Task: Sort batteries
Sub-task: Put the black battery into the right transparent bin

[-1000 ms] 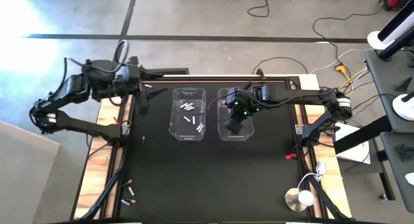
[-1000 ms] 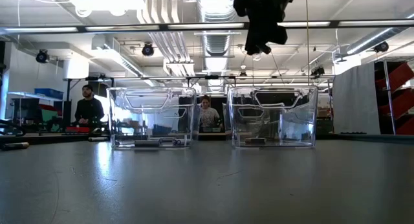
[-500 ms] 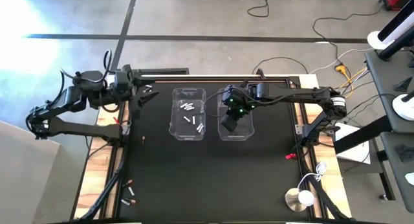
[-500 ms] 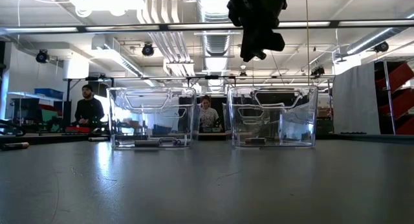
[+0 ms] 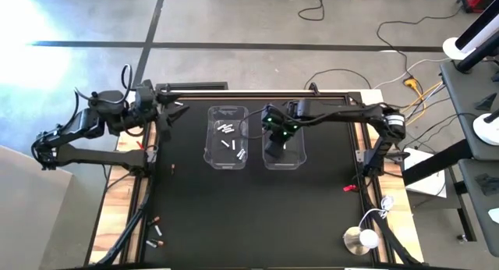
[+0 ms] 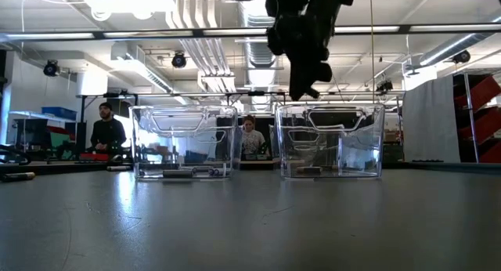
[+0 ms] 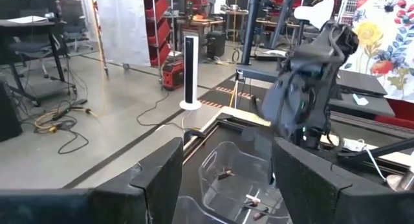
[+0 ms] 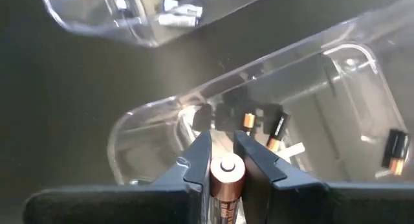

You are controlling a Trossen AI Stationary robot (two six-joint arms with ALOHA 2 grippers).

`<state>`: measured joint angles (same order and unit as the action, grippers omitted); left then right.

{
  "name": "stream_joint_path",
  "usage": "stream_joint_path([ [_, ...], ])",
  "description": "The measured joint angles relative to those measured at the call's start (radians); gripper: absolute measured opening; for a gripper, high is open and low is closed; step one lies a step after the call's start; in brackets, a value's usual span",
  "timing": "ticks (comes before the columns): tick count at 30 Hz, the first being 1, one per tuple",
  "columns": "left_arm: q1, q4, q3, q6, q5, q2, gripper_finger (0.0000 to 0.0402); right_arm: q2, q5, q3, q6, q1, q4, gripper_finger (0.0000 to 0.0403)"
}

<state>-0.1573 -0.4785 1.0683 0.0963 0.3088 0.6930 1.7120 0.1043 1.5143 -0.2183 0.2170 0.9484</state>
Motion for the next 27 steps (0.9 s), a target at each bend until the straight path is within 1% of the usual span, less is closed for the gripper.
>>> stream_joint_path([
  [3,0.000,-0.002,0.000,0.002,0.000,-0.002,0.0214,0.052,-0.006,-0.001,0.085,0.009,-0.003,0.0045],
  [7,0.000,-0.041,0.000,0.008,0.000,-0.012,0.0214,0.131,-0.066,-0.002,0.184,0.040,-0.007,0.0047],
  [10,0.000,-0.086,0.000,0.015,0.000,-0.015,0.0214,0.194,-0.079,-0.003,0.238,0.071,-0.008,0.0045],
  [14,0.000,-0.133,0.000,0.047,-0.001,-0.014,0.0214,0.253,-0.077,-0.003,0.262,0.101,-0.008,0.0047],
  [22,0.000,-0.176,0.000,0.089,0.000,-0.014,0.0214,0.280,-0.069,-0.003,0.351,0.122,0.006,0.0047],
  [27,0.000,-0.177,0.000,0.090,0.030,-0.014,0.0214,0.248,-0.069,-0.003,0.416,0.122,0.028,0.0045],
])
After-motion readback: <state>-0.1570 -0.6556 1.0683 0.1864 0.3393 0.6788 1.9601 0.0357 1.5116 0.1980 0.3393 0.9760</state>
